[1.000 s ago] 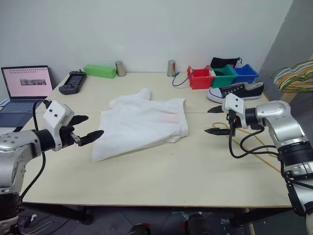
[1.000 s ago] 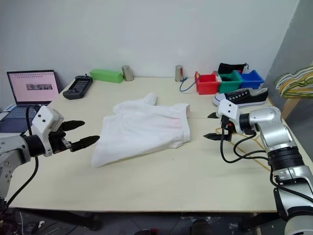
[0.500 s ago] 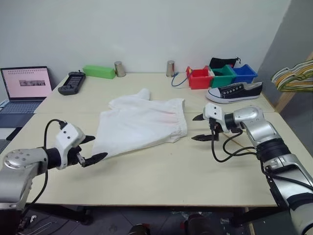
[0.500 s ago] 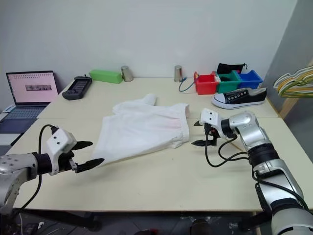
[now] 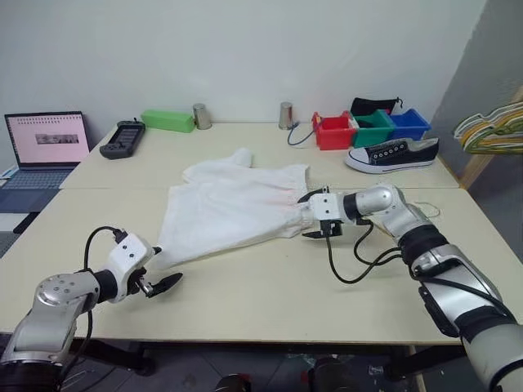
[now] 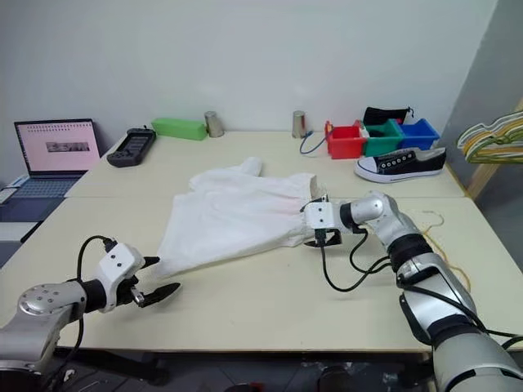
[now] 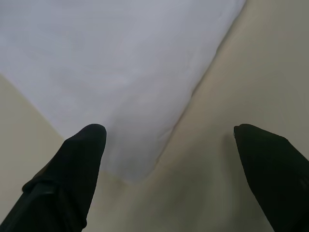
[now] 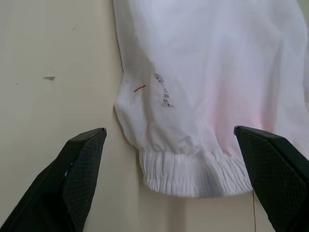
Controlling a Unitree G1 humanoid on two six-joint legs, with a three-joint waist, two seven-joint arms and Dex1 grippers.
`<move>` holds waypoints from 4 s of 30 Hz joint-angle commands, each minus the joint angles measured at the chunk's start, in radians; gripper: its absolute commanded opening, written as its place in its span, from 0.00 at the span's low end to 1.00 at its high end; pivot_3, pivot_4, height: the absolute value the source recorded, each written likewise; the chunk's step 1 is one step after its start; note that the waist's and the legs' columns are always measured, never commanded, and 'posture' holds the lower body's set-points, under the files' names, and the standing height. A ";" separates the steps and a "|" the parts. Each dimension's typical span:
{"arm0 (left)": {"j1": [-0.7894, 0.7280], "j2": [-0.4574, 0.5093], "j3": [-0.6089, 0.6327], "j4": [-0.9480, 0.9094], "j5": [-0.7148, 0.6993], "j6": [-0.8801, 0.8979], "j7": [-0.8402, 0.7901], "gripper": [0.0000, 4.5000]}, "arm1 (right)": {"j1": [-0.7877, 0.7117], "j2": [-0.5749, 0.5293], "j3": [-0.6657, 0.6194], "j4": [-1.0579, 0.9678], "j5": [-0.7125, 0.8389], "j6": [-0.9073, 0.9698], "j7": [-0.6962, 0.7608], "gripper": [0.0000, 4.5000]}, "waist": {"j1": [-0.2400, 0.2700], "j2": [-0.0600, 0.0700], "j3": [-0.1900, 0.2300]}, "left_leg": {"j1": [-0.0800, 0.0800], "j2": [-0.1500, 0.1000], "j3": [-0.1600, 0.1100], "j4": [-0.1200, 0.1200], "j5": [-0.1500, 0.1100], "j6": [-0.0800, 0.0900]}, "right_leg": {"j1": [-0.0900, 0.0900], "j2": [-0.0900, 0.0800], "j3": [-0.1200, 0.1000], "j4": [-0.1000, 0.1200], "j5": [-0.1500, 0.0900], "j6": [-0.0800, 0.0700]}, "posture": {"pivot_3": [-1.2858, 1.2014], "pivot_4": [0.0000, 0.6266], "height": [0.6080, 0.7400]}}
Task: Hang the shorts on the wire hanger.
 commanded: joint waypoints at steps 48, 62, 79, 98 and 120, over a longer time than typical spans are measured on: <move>-0.360 -0.106 -0.150 0.460 0.142 -0.198 -0.039 0.00 | -0.148 0.081 0.023 0.188 -0.112 -0.060 -0.055 0.36 | -0.053 0.004 -0.013 | 0.017 -0.001 -0.005 0.000 0.006 -0.001 | 0.011 0.001 0.000 0.008 -0.001 0.001 | 0.46 0.01 1.00; -0.331 -0.103 -0.133 0.419 0.131 -0.186 -0.028 0.00 | -0.189 0.163 0.080 0.285 -0.242 0.011 -0.295 1.00 | -0.049 0.004 -0.013 | 0.017 -0.001 -0.007 -0.001 0.006 -0.001 | 0.011 0.002 0.000 0.008 -0.001 0.001 | 0.47 0.02 1.00; -0.301 -0.095 -0.118 0.382 0.118 -0.179 -0.005 0.00 | -0.239 0.217 0.182 0.350 -0.402 0.070 -0.459 0.75 | -0.035 0.004 -0.013 | 0.017 -0.001 -0.014 -0.001 0.006 -0.001 | 0.008 0.006 0.000 0.008 -0.001 0.001 | 0.48 0.00 1.00; -0.318 -0.094 -0.132 0.391 0.123 -0.193 -0.009 0.00 | -0.204 0.170 0.119 0.307 -0.325 0.011 -0.378 0.01 | -0.026 0.005 -0.013 | 0.014 0.000 -0.015 -0.001 0.006 -0.001 | 0.003 0.006 0.000 0.009 -0.002 0.000 | 0.47 0.00 1.00; 0.192 0.424 0.066 -0.516 -0.332 0.347 -0.586 0.00 | 0.390 -0.471 0.096 -1.074 0.457 0.747 0.601 0.01 | 0.009 0.008 -0.005 | 0.010 0.005 -0.010 -0.002 -0.001 -0.011 | -0.001 0.005 -0.002 0.007 -0.012 -0.015 | 0.47 0.01 1.00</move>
